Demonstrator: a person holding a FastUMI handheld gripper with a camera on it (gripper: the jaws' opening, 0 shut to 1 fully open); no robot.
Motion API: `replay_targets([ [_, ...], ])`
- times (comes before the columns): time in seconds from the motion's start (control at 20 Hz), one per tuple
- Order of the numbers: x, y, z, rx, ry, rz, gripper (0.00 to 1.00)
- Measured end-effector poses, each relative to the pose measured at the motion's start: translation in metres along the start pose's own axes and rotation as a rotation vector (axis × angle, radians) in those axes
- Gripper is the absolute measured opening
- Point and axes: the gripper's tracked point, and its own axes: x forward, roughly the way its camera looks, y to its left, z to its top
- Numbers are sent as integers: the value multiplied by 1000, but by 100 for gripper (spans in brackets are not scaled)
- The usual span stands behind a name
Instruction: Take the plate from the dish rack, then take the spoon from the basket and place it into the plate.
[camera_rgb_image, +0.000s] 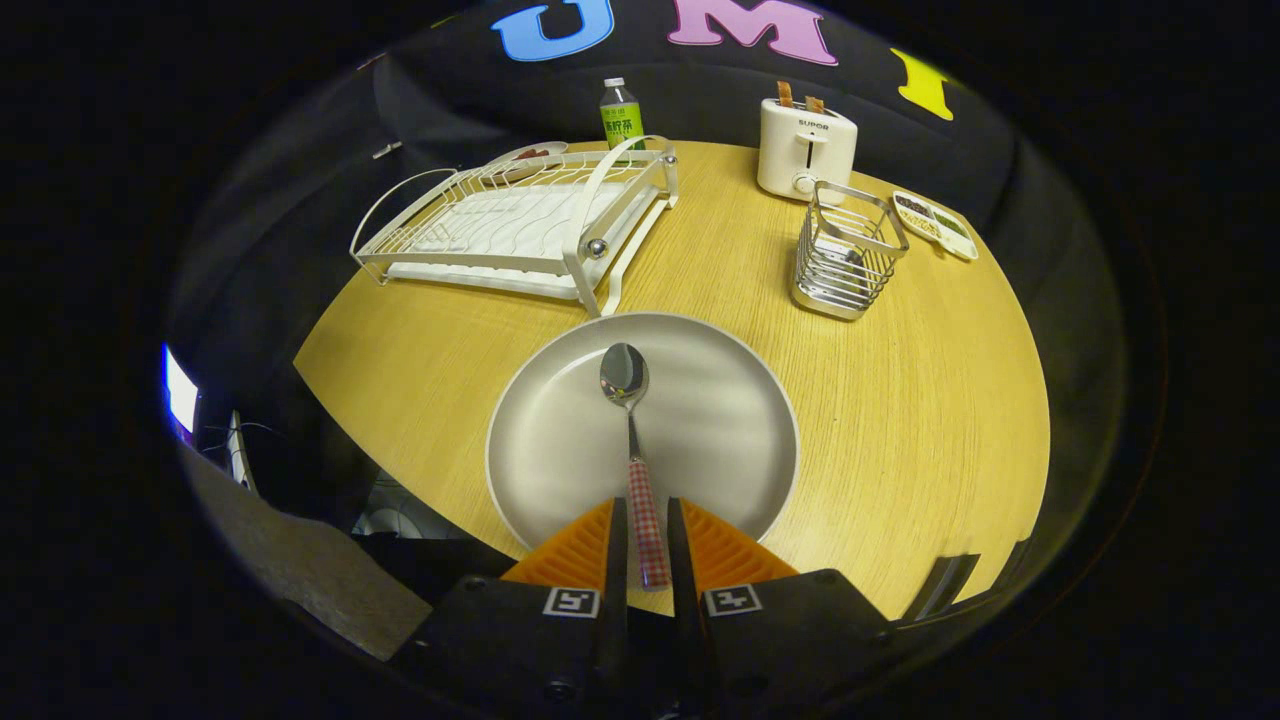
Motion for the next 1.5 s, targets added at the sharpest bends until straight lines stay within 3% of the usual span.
replay_targets([
  [0.05, -1, 1, 3, 6, -7, 2, 26],
  [0.2, -2, 1, 12, 2, -31, -8, 63],
  [0.4, -7, -1, 30, -14, -80, -27, 92],
  [0.5, -14, -4, 45, -27, -122, -43, 99],
  [0.8, -56, -10, 113, -43, -292, -85, 99],
  [1.2, -164, -10, 243, -81, -620, -141, 99],
  [1.5, -249, -4, 306, -123, -825, -181, 97],
])
